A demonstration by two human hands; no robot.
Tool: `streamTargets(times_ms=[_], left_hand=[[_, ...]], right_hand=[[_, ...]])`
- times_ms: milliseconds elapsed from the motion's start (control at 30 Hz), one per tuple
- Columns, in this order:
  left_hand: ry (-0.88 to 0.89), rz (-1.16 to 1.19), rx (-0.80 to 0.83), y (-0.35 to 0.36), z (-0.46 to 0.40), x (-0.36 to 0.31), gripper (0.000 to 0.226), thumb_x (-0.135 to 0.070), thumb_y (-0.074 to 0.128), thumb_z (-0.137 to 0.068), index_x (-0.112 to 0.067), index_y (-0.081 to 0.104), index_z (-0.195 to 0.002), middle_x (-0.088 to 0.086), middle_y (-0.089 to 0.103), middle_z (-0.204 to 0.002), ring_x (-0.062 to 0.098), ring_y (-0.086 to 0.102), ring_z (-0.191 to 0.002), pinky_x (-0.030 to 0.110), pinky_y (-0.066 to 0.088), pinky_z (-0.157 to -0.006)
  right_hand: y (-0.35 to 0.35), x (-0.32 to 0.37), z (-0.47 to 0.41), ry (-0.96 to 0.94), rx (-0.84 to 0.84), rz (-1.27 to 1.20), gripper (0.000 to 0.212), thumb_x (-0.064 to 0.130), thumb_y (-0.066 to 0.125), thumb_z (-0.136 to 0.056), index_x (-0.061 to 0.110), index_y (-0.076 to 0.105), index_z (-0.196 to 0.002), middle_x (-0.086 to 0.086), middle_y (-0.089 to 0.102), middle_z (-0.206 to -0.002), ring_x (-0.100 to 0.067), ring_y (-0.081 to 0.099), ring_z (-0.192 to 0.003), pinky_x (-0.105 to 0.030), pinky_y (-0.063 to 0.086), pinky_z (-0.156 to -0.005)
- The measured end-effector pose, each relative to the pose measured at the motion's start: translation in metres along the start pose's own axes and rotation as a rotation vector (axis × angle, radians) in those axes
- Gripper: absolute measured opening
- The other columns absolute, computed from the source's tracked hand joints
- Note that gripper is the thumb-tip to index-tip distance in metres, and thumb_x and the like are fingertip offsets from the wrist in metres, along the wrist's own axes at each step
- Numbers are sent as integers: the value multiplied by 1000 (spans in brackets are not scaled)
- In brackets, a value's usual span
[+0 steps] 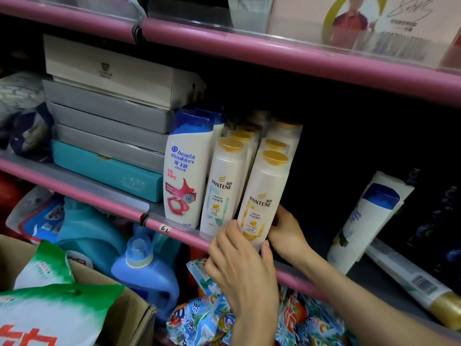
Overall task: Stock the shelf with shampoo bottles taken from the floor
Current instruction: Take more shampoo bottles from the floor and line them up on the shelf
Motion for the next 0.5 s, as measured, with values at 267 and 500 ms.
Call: streamTargets(times_ms=[267,500], left_hand=[[19,-13,-49,-5,-2,2,65,-35,88,-51,-8,63,-104,8,65,-94,31,61,-89,44,47,-72],[26,3,-89,-10,-2,2,60,-34,87,-53,-8,63,-102,7,64,-91,30,61,-88,44,42,-71]], right_hand=[[1,-2,1,1,1,-3,37,8,70,-82,23,59,-114,22,64,-89,17,60,-79,0,45,-64],[1,0,3,-1,-2,-15,39,14,71,-82,23,59,-117,15,67,-101,6,61,-93,-15,52,-80]])
Point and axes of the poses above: each hand's wrist, its own z-axis away from the middle knuckle, its own y-axis out of the palm, x = y × z, the point moved 10 cm from there along -z, towards the middle knuckle
